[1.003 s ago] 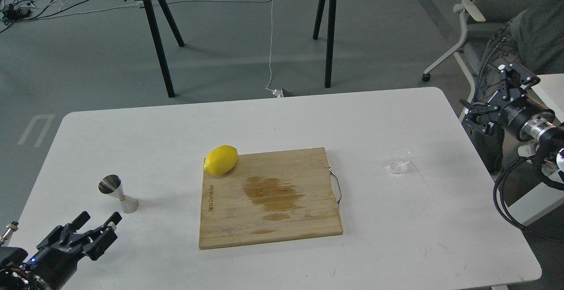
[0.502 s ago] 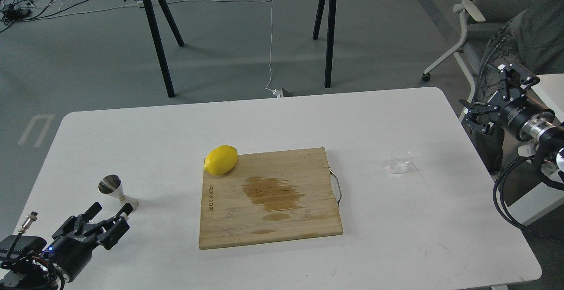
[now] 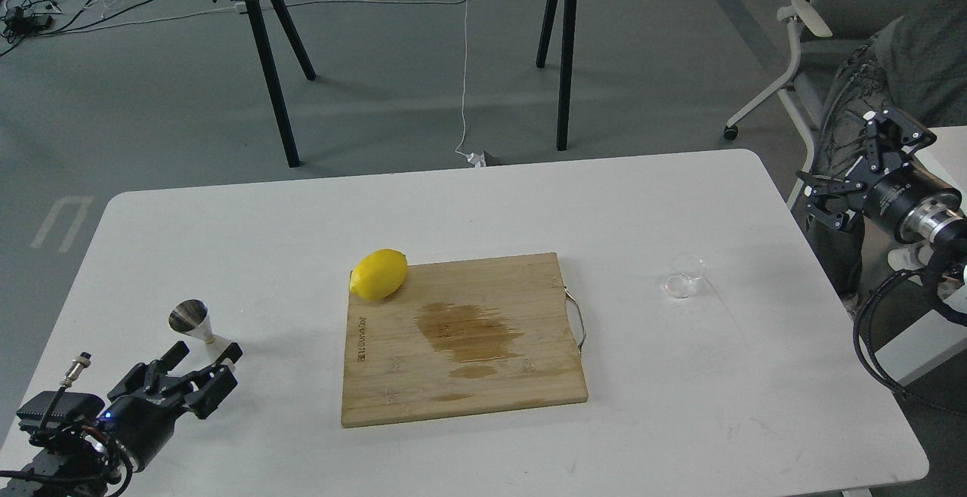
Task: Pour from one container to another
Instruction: 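Move the left gripper in beside the steel jigger, then close the left gripper around the steel jigger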
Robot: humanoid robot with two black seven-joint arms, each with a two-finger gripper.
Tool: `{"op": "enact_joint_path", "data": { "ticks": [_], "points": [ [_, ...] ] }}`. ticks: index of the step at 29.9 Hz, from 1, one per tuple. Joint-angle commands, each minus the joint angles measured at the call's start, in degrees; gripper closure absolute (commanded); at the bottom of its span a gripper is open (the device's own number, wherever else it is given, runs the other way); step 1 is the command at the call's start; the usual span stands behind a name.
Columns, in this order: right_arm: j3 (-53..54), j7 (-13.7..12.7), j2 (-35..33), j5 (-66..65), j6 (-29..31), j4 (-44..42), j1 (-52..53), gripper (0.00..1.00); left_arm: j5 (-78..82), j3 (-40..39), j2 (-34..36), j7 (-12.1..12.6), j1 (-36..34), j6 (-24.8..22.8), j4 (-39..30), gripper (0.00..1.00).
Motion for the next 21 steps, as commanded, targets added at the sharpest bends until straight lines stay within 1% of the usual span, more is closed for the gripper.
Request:
{"op": "enact_joint_path", "data": {
  "ticks": [1,8,14,21],
  "points": [
    [0.01,0.00,-0.28,0.07,0.00,-0.01,-0.15,0.00,0.16,0.01,-0.62,0.00,-0.70,0.00,0.86,0.01],
    [0.10,0.00,-0.28,0.07,0.00,0.08,-0.42,0.00,0.16,0.01,-1.14,0.00,-1.40,0.00,2.09,0.01],
    [0.10,0.00,-0.28,0.07,0.00,0.08,-0.59,0.00,-0.19,2.47,-3.16,0.00,-4.04,0.00,4.90,0.02],
    [1.33,0.00,-0.81,0.07,0.00,0.08,-1.21,0.00,-0.19,3.00,-5.63,0.00,-6.06,0.00,8.59,0.03]
  ]
}}
